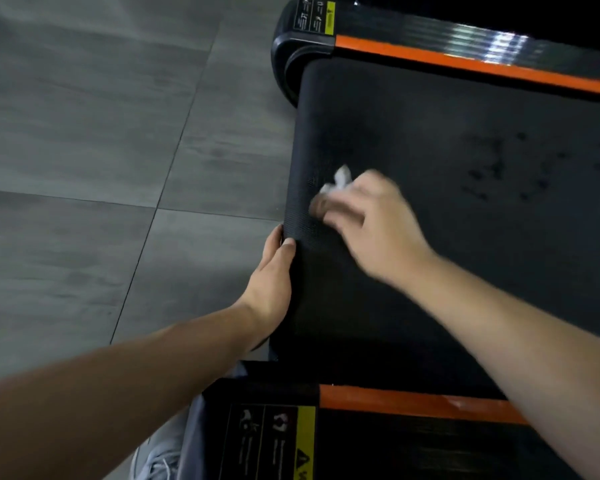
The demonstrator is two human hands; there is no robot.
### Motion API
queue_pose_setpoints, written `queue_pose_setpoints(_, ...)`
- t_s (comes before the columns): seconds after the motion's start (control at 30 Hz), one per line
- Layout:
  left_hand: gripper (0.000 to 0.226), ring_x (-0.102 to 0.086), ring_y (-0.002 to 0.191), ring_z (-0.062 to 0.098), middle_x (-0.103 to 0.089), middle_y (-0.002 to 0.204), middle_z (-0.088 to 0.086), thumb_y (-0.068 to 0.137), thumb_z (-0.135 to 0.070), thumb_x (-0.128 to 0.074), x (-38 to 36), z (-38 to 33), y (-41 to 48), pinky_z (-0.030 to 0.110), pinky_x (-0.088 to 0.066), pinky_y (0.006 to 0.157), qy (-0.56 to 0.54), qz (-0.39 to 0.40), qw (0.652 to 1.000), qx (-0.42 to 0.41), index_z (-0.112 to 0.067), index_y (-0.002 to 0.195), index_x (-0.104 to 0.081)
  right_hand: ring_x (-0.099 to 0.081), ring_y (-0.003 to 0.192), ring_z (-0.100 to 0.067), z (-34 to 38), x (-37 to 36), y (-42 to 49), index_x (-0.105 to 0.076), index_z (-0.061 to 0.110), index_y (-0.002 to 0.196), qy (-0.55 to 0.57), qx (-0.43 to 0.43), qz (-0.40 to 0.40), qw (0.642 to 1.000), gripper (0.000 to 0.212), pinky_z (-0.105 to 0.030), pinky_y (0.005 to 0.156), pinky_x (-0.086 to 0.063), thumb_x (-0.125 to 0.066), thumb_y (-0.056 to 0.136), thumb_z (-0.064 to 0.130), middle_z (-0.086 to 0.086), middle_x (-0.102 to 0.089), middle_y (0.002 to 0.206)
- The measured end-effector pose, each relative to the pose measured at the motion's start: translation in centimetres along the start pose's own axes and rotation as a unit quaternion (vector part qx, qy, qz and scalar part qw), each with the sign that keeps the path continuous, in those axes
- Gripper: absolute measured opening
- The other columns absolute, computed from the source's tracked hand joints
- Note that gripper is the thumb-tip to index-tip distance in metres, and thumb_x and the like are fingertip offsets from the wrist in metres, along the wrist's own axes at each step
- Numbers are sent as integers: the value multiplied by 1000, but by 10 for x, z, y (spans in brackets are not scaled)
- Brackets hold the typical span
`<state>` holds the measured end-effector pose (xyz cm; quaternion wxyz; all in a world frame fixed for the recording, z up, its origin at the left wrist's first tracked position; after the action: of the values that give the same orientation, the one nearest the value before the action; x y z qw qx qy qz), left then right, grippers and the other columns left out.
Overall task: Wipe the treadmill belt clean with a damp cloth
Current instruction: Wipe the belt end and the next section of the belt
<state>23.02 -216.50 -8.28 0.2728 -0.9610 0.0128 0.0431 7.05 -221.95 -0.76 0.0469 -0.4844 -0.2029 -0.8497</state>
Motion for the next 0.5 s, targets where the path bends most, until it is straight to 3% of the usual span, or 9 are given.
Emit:
queue_pose_setpoints(0.1, 48, -53, 132, 12, -58, 143, -7, 107, -41, -44, 1, -1, -1, 31, -36, 118, 5, -5, 1000, 2, -37, 155, -42, -52, 87, -20, 30, 11, -47, -76, 26, 115, 66, 109, 130, 983, 30, -34, 80, -45, -65, 90, 40, 2, -55, 93)
queue_pose_setpoints(0.17, 49, -54, 131, 13, -60, 141, -7, 105, -43, -44, 2, -2, -3, 33, -40, 115, 6, -9, 1000, 1, -39, 154, -43, -52, 87, -23, 8, 19, -26, -75, 29, 115, 5, 111, 104, 988, 30, -37, 82, -45, -63, 91, 41, 1, -57, 94)
queue_pose_setpoints(0.27, 46, -57, 126, 10, -62, 137, -9, 106, -41, -43, 2, -2, -7, 28, -46, 105, -10, -3, 1000, 18, -38, 152, -46, -54, 99, -29, -28, 21, 5, -72, 29, 122, -35, -51, 0, 998, 30, -39, 90, -45, -69, 92, 33, 4, -56, 99)
queue_pose_setpoints(0.3, 50, -57, 129, 12, -62, 138, -8, 103, -44, -45, 2, -2, -7, 31, -45, 109, -19, -3, 1000, 22, -37, 152, -46, -54, 98, -28, -22, 16, -5, -73, 28, 121, -27, -53, 0, 998, 30, -36, 88, -44, -70, 92, 32, 5, -55, 98)
queue_pose_setpoints(0.37, 61, -57, 131, 15, -63, 141, -5, 93, -49, -50, 2, 0, -5, 38, -41, 116, -39, -9, 999, 28, -36, 153, -46, -51, 89, -23, 8, 13, -42, -75, 26, 117, 13, 28, 58, 998, 29, -34, 80, -43, -72, 89, 33, 7, -54, 94)
queue_pose_setpoints(0.43, 52, -60, 128, 15, -63, 140, -2, 103, -42, -48, 2, 1, -3, 37, -43, 115, -51, -7, 998, 35, -33, 154, -45, -49, 86, -20, 21, 22, -68, -76, 26, 116, 56, 78, 142, 985, 30, -35, 78, -43, -70, 88, 36, 7, -54, 94)
queue_pose_setpoints(0.5, 46, -60, 125, 14, -63, 139, -1, 110, -35, -40, 2, -1, -3, 35, -46, 111, -46, -2, 999, 27, -32, 155, -43, -49, 86, -20, 9, 31, -55, -77, 26, 114, 27, 86, 136, 987, 30, -38, 78, -45, -66, 90, 40, 6, -56, 94)
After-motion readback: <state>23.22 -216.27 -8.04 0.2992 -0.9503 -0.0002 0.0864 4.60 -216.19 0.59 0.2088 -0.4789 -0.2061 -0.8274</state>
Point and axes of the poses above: each hand's wrist, its own y-axis towards the middle knuckle, its own x-axis out of the back of the hand, z = x × y, the point moved 3 cm from there along y, towards the middle knuckle
